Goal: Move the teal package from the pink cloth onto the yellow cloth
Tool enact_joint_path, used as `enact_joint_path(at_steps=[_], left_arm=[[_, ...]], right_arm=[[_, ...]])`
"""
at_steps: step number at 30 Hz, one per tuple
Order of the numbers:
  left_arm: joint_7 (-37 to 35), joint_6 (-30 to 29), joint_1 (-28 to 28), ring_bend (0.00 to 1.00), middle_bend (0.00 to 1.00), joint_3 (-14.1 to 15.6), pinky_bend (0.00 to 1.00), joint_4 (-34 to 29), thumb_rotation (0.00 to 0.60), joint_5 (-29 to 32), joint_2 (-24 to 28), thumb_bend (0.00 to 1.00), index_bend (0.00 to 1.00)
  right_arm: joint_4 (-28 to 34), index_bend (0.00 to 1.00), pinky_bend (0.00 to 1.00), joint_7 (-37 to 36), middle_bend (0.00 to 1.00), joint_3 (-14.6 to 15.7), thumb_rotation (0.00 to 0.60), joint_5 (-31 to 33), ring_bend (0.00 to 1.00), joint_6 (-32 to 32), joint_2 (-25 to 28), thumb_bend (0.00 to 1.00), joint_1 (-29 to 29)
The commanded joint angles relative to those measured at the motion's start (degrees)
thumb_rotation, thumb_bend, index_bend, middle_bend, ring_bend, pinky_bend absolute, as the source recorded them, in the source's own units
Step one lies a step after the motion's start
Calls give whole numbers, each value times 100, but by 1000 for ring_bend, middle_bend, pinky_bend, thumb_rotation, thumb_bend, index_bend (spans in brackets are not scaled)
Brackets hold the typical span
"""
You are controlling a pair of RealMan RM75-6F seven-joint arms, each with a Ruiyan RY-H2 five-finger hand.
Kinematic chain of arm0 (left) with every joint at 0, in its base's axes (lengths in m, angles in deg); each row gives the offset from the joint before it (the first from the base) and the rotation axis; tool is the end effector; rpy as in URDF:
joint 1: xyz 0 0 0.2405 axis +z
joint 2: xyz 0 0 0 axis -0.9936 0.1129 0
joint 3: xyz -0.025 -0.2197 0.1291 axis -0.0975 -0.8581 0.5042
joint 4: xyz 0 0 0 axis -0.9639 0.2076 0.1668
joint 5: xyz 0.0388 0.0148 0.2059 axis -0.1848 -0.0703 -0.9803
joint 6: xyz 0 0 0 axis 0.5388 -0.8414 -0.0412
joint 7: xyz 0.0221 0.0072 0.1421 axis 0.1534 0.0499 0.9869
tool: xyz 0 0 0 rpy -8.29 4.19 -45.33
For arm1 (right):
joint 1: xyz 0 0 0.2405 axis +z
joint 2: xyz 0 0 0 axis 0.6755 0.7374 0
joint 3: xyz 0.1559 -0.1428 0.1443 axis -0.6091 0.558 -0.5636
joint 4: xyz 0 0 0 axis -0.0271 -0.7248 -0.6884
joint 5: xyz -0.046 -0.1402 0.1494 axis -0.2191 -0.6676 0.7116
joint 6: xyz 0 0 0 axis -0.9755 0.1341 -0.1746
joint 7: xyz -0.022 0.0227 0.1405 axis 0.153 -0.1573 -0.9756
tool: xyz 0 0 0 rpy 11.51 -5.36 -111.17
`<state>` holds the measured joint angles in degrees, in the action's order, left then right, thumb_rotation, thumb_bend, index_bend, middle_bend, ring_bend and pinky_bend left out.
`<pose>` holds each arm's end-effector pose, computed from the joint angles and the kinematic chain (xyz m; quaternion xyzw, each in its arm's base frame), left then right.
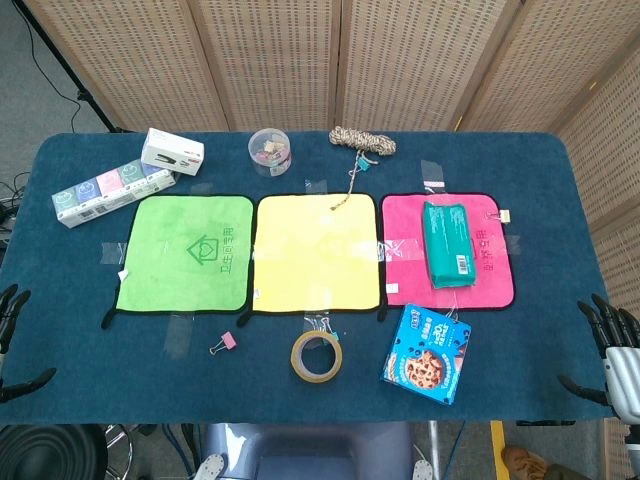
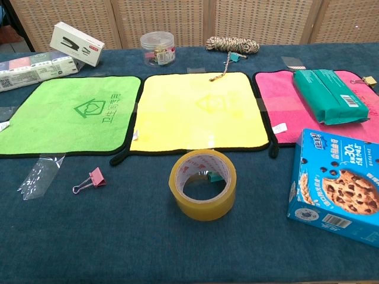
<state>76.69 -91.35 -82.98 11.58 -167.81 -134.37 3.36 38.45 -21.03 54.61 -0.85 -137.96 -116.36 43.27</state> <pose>-0.2947 0.1396 0.1848 -0.5756 -0.4185 -0.3917 0.5832 -0.3348 -0.1551 0.1843 0.5809 -0.4078 0.3862 0.5891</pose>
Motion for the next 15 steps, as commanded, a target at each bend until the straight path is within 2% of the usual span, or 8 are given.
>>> enact_joint_path(at_steps=[1,6,11,15], left_arm=[[-2,2,0,0,0,3,0,3,600,-5,3,0,0],[43,-16,10,0,0,18,0,-7,600,-45,-13,0,0],[138,65,-23,0,0,0,0,-34,600,31,-39,0,0],[301,26,-12,0,0,4,0,-92,600,-7,-77,0,0]], right_arm=[[0,0,0,-14,0,3,600,-4,0,6,1,0,4],[29,0,0,-199,0,-36,600,87,0,98,18,0,41],[-95,13,0,-1382,0,-168,600,94,0,441,63,0,319],[-364,20,0,-2088,0,-308,600,157,0,1025,14,0,746]])
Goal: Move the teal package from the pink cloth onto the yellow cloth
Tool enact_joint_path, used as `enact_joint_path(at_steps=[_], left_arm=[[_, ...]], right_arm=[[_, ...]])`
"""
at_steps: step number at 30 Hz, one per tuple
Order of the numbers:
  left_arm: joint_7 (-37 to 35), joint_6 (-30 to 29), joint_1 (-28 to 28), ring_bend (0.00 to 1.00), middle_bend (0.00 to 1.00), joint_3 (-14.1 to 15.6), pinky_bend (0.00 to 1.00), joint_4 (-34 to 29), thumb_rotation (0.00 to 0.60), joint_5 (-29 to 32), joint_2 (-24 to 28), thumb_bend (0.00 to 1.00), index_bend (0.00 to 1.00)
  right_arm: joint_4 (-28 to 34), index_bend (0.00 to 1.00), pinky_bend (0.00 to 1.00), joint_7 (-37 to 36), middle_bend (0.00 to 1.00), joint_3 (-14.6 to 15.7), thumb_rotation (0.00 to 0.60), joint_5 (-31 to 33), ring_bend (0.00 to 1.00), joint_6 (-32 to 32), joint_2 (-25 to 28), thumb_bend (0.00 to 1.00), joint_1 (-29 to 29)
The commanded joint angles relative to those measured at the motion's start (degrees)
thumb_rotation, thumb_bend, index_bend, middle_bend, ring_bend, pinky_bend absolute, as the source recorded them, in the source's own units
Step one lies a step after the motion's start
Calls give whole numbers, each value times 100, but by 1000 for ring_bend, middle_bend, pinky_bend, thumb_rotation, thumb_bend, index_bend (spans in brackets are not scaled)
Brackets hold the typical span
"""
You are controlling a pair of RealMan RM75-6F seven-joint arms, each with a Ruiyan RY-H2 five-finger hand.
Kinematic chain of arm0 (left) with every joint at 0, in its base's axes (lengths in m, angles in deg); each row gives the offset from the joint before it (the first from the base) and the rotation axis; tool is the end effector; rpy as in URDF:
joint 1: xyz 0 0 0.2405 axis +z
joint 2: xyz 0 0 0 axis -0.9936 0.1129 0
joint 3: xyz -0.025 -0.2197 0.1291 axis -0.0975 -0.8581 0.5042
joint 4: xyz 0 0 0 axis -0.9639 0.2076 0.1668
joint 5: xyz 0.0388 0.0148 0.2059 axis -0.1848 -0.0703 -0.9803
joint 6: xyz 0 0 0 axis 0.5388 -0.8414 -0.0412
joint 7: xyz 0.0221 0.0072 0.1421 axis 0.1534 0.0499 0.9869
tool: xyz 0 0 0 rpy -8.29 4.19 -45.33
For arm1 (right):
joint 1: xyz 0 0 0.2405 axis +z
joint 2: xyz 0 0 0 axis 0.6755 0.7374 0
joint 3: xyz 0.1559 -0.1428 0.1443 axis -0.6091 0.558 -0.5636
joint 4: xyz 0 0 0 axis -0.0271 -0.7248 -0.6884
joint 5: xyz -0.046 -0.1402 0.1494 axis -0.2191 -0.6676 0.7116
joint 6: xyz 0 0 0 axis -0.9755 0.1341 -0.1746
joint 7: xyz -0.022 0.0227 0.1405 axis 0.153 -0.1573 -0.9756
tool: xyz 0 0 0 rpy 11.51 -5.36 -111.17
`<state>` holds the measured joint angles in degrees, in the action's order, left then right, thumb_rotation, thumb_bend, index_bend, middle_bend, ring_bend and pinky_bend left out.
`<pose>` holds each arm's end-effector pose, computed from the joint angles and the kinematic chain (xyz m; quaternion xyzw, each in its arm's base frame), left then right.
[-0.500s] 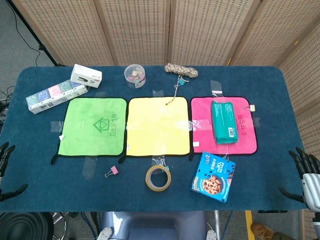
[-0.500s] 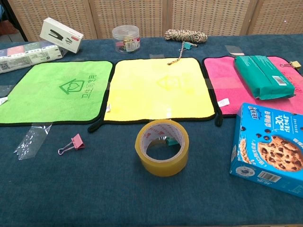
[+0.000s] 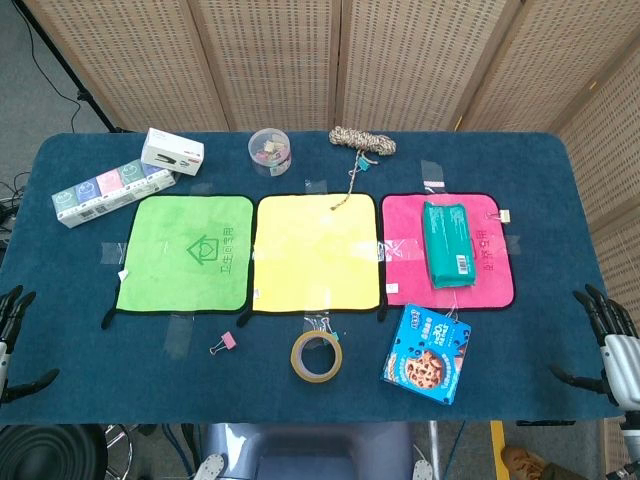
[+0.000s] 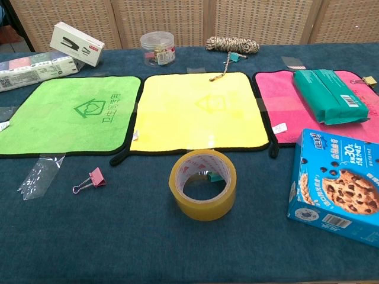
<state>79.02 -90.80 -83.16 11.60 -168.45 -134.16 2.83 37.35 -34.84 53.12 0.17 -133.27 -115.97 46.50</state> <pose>-0.2925 0.1404 0.1800 -0.5815 -0.4154 -0.3830 0.5853 -0.3354 -0.1793 0.1837 0.5452 -0.4738 0.4422 0.5316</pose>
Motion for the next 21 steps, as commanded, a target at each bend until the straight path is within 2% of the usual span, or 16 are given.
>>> enact_joint_path(at_steps=[1,13,21], left_arm=[[108,-33,9,0,0,7,0,-35,600,-42,-36,0,0],[331,215,-114,0,0,-75,0,-123,600,212,-102,0,0],[373,553,-305,0,0,-215,0,-171,600,585,-81,0,0]], right_arm=[[-299,20,0,-827,0,-187,600,70,0,680,-43,0,514],[-679,0,0,-2392,0,-520,600,505,0,2535,-441,0,1734],[-1000,0,0,-2365,0,-779,600,980,0,3304,-885,0,2336]])
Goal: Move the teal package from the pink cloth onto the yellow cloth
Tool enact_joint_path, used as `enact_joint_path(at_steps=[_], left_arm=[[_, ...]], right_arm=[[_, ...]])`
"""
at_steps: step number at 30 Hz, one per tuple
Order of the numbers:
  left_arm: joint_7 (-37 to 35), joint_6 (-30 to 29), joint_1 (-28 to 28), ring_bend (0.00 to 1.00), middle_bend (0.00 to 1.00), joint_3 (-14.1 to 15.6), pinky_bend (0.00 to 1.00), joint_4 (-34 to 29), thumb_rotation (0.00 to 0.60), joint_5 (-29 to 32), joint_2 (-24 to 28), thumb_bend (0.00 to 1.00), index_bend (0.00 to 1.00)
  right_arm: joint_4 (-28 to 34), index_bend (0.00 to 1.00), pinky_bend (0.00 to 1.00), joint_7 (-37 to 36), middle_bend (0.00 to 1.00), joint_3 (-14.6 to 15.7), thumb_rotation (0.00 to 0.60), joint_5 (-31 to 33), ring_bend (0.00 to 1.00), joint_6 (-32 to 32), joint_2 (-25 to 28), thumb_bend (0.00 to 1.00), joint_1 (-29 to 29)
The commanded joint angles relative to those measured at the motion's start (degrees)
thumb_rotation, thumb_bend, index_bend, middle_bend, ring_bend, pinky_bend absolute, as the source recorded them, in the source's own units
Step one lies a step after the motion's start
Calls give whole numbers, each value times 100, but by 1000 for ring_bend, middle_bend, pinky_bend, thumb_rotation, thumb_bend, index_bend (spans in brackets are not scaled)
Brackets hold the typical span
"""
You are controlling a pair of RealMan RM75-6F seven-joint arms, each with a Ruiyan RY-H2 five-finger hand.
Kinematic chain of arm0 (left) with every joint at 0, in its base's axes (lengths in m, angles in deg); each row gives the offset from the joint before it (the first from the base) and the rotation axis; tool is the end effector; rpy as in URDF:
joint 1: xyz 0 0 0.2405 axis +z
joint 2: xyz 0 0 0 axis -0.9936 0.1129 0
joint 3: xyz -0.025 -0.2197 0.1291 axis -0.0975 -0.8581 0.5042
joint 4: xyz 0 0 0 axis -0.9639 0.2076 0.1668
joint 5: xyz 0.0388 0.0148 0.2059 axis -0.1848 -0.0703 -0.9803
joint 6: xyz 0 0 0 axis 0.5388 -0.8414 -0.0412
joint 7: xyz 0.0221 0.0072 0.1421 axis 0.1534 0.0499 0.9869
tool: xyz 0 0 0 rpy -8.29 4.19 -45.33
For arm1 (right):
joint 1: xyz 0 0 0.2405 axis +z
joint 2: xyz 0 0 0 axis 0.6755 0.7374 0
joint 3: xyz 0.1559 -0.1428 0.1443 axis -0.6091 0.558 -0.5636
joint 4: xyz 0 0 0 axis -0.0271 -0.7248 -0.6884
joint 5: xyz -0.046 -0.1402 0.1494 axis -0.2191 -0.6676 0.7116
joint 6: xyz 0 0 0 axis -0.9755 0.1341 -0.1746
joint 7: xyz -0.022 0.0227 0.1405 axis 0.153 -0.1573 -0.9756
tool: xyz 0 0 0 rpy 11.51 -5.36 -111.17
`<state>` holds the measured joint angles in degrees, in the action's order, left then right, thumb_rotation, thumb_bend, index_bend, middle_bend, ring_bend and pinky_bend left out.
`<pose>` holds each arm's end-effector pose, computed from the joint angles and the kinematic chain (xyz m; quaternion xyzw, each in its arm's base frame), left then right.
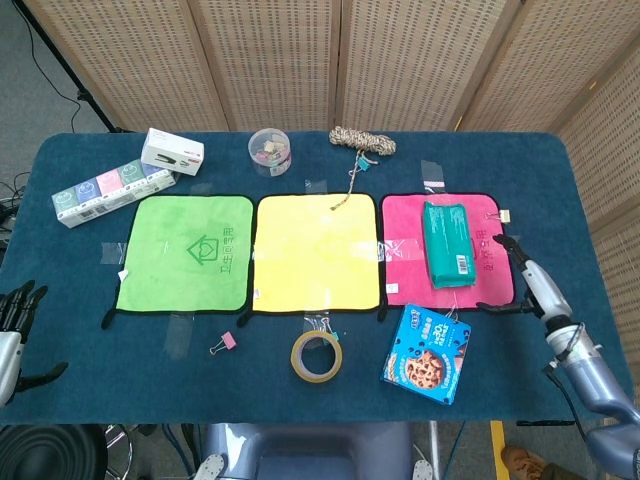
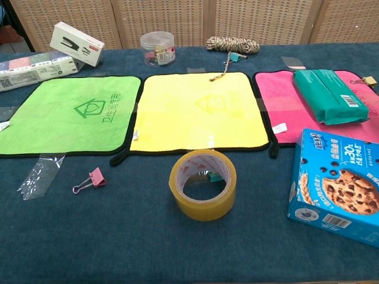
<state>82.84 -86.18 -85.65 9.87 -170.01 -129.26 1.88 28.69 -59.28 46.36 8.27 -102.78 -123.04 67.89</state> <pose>-0.2922 0.1583 0.1696 -0.5836 -0.4285 -0.3589 0.5890 -0.3037 -0.3206 0.1236 0.4902 -0.6418 0.4651 0.3627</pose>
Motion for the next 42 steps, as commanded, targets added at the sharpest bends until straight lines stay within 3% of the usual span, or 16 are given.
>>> enact_joint_path(at_steps=[1,15,26,42], left_arm=[[-23,120,-73,0,0,-58,0,-16,600,138,22,0,0],[-207,234,-139,0,0,-111,0,0,600,328,106,0,0],[-245,278,-173,0,0,-100,0,-2,600,338,120,0,0],[-349,311,-196,0,0,-90,0,12,600,353,162,0,0]], right_arm=[[-189,0,0,129,0,-123,600,223,0,354,-248,0,274],[-1259,0,0,448,0,-287,600,1099,0,1487,-989,0,812],[-1233,0,0,288,0,-287,600,852,0,1820,-1180,0,992],[-1020,0,0,735,0,-480,600,1085,0,1940,-1461,0,1320]])
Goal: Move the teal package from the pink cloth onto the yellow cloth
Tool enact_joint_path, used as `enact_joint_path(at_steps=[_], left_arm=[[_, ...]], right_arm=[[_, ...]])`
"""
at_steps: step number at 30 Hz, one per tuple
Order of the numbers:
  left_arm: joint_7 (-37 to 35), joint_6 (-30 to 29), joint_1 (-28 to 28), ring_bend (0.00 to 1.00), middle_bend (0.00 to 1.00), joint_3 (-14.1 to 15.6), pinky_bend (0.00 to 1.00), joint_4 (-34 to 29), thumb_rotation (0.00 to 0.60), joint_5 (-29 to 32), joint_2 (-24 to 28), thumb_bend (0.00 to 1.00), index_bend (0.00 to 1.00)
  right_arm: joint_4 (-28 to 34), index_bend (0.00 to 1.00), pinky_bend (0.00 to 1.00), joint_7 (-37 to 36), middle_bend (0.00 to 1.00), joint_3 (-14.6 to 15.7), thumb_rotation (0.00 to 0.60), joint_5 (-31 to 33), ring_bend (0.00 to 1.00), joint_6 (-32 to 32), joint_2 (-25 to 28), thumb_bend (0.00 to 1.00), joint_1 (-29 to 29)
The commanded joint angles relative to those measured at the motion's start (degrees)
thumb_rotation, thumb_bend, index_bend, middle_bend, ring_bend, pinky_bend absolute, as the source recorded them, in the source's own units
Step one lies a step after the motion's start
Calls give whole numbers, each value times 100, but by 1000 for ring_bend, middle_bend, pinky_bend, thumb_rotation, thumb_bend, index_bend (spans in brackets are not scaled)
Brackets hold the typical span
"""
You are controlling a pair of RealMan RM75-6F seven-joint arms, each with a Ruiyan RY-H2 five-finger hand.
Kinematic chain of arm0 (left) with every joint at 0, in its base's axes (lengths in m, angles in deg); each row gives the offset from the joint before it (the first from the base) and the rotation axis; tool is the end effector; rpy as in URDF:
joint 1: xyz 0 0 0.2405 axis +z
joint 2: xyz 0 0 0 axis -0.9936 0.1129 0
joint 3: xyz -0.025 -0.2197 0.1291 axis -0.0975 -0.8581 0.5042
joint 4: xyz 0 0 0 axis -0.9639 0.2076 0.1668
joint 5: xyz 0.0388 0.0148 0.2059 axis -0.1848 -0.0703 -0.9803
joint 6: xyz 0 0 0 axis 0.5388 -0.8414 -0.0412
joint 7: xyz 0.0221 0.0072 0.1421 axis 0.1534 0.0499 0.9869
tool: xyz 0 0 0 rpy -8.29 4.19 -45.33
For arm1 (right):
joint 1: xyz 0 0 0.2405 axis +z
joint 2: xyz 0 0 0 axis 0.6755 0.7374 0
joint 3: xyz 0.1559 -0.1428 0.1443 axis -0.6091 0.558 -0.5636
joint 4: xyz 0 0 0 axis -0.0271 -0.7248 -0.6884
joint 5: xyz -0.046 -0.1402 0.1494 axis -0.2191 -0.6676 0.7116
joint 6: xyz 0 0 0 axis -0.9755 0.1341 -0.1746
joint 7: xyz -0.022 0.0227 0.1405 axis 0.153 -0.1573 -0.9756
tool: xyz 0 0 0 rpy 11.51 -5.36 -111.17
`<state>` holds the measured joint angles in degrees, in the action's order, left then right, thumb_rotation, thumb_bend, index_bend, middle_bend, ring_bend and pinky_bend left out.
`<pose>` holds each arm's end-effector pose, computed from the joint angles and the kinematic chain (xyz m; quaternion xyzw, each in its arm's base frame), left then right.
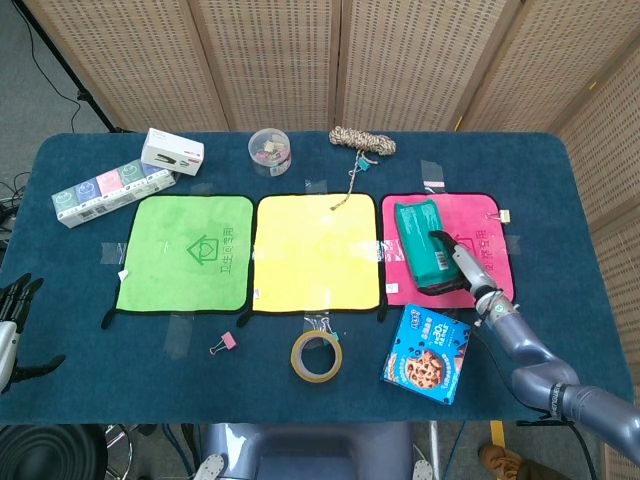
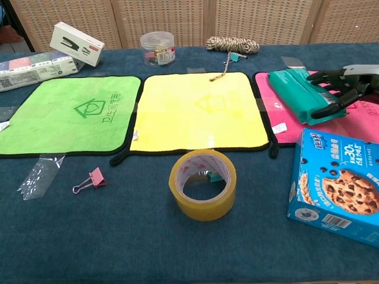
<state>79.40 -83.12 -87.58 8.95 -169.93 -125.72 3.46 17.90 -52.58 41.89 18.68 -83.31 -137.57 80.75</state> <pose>-0.2980 0.1705 0.1755 -0.5717 -0.4521 -0.3572 0.5841 -0.2568 -0.3849 0.0298 0.5042 -0.7021 0.3933 0.3134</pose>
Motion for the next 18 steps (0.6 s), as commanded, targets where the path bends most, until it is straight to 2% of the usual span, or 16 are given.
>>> enact_joint_path(at_steps=[1,7,18], left_arm=[[-7,9,-6,0,0,2,0,5,600,0,7,0,0],[-78,-6,-2,0,0,1,0,12,600,-6,34,0,0],[-144,66,-31,0,0,33,0,27,600,-30,56,0,0]], right_arm=[[112,0,0,131,0,-58,600,75,0,-16,-9,0,62],[410,0,0,613,0,-133,600,309,0,-19,-36,0,248],[773,0,0,1581,0,-151,600,924,0,-72,-388,0,632]])
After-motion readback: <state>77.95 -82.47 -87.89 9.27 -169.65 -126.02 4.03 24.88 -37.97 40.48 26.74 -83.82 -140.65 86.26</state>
